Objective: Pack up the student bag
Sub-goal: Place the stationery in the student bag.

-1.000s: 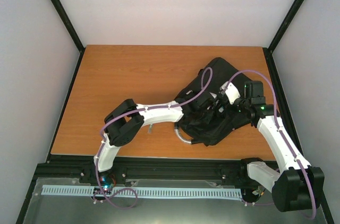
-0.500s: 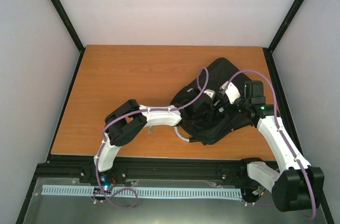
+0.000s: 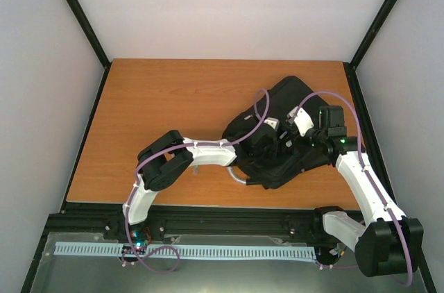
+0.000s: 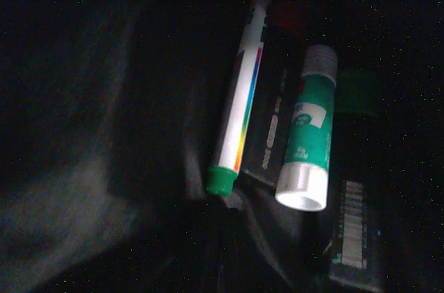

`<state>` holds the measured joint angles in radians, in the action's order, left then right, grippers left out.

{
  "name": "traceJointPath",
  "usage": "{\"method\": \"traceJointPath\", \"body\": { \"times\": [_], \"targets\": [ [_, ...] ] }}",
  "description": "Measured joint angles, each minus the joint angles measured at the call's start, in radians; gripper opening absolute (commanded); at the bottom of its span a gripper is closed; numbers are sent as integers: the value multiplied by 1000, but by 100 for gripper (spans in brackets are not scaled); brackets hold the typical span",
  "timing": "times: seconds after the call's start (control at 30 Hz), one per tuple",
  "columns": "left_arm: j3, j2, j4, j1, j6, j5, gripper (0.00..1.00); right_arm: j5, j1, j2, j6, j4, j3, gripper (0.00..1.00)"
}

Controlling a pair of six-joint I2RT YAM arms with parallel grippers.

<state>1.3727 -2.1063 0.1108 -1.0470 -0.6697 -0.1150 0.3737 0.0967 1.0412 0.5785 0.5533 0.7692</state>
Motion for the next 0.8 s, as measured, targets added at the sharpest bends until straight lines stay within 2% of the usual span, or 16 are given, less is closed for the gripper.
{"method": "traceJointPath", "body": {
  "times": [0.07,0.2,0.27,0.53,0.8],
  "targets": [
    [-21,14,1,2,0,5,2,0,0,0,0,4,0,3],
    [-54,69,-23,6,3,9,20,0,0,2,0,16,0,3],
    [-72,113,-41,11,8,13,25,0,1,4,0,21,0,3],
    [-276,330,-101,14,42,44,33,0,2,6,0,30,0,3],
    [-446,560,-332,15,98,-39,46,1,2,11,0,33,0,3]
  ]
}}
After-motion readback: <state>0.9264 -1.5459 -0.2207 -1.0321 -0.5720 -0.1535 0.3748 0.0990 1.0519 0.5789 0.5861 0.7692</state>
